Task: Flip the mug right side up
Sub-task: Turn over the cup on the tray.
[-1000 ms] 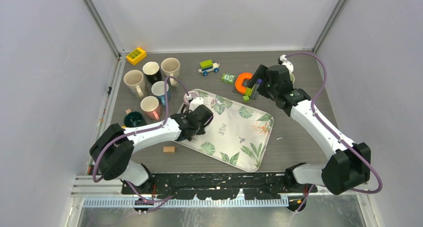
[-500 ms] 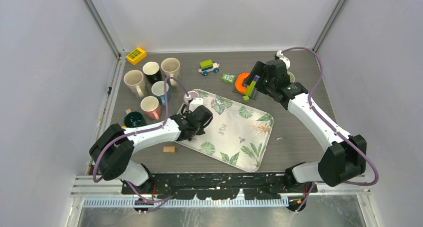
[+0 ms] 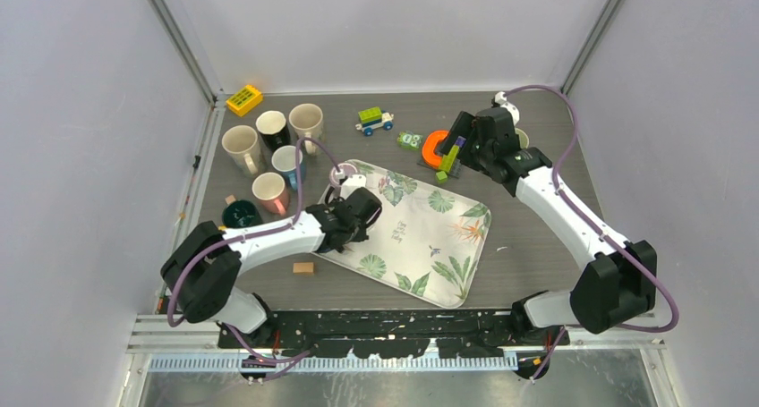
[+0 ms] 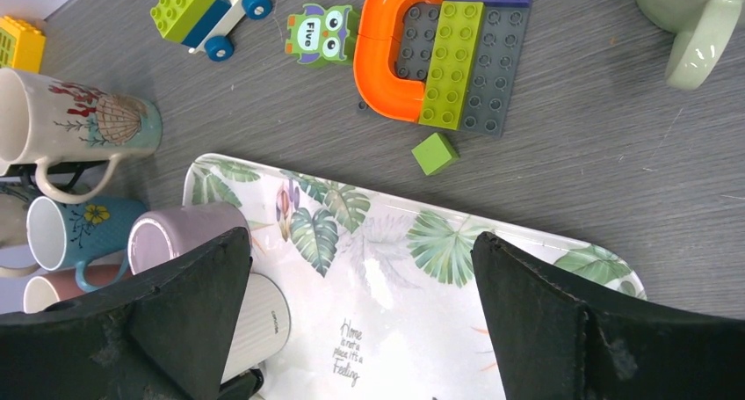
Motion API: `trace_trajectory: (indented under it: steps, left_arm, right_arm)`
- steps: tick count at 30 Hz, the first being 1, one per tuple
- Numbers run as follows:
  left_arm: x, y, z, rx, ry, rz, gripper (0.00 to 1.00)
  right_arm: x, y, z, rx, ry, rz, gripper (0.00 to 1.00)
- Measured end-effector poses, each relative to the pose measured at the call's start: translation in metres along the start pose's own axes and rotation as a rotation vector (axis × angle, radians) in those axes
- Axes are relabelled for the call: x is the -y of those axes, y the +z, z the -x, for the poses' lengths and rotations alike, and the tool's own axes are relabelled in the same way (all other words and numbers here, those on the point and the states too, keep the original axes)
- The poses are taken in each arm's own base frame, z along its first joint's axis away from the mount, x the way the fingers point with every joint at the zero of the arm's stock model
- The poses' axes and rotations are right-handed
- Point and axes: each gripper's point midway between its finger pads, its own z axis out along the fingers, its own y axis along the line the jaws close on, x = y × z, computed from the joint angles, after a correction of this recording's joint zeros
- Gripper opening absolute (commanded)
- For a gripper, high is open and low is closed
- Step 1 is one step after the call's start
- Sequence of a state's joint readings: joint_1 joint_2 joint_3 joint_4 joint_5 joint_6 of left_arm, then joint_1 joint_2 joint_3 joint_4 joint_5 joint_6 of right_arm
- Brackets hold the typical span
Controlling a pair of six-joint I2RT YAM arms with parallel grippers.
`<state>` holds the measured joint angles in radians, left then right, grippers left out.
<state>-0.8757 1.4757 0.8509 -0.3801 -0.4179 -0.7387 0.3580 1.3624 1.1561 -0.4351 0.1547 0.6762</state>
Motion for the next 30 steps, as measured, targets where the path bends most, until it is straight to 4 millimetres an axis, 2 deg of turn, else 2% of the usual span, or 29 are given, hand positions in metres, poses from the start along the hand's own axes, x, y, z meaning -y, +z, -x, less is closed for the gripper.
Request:
trace_trajectory:
  steps: [11,18,23,30]
  left_arm:
    - [0.007,-0.006,0.002,-0.011,-0.005,-0.05,0.0]
    - [0.016,-0.024,0.017,-0.011,-0.094,-0.154,0.0]
    - [0.022,-0.034,0.029,-0.018,-0.196,-0.225,0.0]
    - [0.04,-0.042,0.051,-0.018,-0.367,-0.346,0.0]
  right_arm:
    - [-0.007,0.004,-0.008,-0.033,0.035,0.033,1.0]
    - [-0.005,0.005,-0.029,-0.09,0.087,0.06,1.0]
    - [-0.006,-0.003,-0.043,-0.137,0.131,0.092,1.0]
    - [-0.019,-0.022,-0.05,-0.162,0.211,0.184,1.0]
